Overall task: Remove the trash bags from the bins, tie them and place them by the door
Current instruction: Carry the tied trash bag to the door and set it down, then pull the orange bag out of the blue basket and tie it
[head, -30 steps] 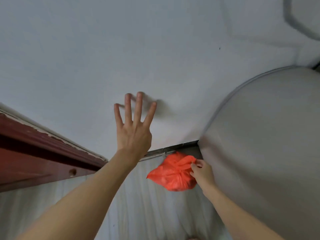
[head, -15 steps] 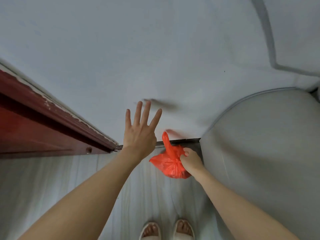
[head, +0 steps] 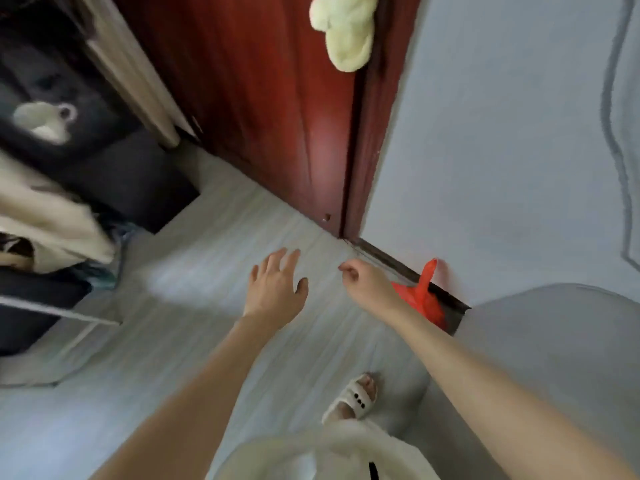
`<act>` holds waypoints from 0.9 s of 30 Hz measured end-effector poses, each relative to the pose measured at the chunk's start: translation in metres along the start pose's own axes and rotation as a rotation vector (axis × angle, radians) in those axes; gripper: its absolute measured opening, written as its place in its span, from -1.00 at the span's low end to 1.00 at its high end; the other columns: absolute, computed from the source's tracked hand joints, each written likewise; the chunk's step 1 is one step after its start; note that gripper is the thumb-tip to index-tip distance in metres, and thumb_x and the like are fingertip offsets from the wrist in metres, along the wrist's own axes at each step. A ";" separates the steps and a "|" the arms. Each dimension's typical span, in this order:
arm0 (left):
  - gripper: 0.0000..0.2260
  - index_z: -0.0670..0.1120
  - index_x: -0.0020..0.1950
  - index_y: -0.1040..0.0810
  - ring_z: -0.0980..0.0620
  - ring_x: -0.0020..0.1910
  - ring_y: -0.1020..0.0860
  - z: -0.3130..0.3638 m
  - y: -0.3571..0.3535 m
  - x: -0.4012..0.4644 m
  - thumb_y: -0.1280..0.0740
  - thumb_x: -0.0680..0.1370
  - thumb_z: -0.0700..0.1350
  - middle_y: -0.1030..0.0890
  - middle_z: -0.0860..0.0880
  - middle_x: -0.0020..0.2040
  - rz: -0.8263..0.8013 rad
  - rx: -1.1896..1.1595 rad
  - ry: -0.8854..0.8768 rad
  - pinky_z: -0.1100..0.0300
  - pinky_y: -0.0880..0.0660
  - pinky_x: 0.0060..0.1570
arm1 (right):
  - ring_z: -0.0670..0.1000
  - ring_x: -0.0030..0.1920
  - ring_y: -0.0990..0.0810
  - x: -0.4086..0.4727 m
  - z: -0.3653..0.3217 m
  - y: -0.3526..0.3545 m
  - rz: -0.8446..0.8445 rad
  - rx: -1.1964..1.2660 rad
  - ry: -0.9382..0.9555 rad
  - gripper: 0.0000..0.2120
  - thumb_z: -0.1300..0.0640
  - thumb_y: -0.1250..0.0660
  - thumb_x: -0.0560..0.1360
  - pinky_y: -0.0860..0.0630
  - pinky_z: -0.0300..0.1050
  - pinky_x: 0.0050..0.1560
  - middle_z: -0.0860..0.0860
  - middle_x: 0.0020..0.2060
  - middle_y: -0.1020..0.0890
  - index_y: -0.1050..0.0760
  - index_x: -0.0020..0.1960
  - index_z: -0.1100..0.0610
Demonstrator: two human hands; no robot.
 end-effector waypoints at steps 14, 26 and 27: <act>-0.52 -0.03 0.46 -0.21 -0.10 0.43 -0.24 -0.354 0.061 -0.455 -0.20 0.56 0.00 -0.29 -0.08 0.45 0.460 -0.165 0.856 -0.03 -0.18 0.39 | 0.16 0.25 -0.49 -0.268 -0.281 -0.386 -0.621 -0.439 0.678 -0.68 0.19 -0.11 0.56 -0.40 -0.06 0.23 0.15 0.24 -0.55 -0.45 0.27 0.19; -0.49 -0.04 0.48 -0.20 -0.11 0.41 -0.26 -0.444 -0.063 -0.840 -0.20 0.55 0.02 -0.28 -0.10 0.45 0.737 -0.517 1.674 0.03 -0.20 0.37 | 0.12 0.25 -0.50 -0.610 -0.324 -0.692 -1.181 -0.842 1.181 -0.68 0.23 -0.12 0.53 -0.37 -0.16 0.21 0.14 0.21 -0.57 -0.48 0.24 0.21; -0.49 -0.04 0.47 -0.20 -0.11 0.41 -0.27 -0.450 -0.072 -0.869 -0.20 0.55 0.02 -0.28 -0.10 0.45 0.760 -0.539 1.730 0.03 -0.20 0.37 | 0.10 0.26 -0.50 -0.641 -0.322 -0.716 -1.205 -0.876 1.226 -0.67 0.22 -0.12 0.53 -0.37 -0.17 0.21 0.13 0.22 -0.57 -0.48 0.24 0.20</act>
Point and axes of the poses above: each hand's wrist, its own x-axis towards the middle knuckle, its own y-axis out of the back of the hand, z = x × y, the point moved 1 cm from there along x, towards the middle knuckle
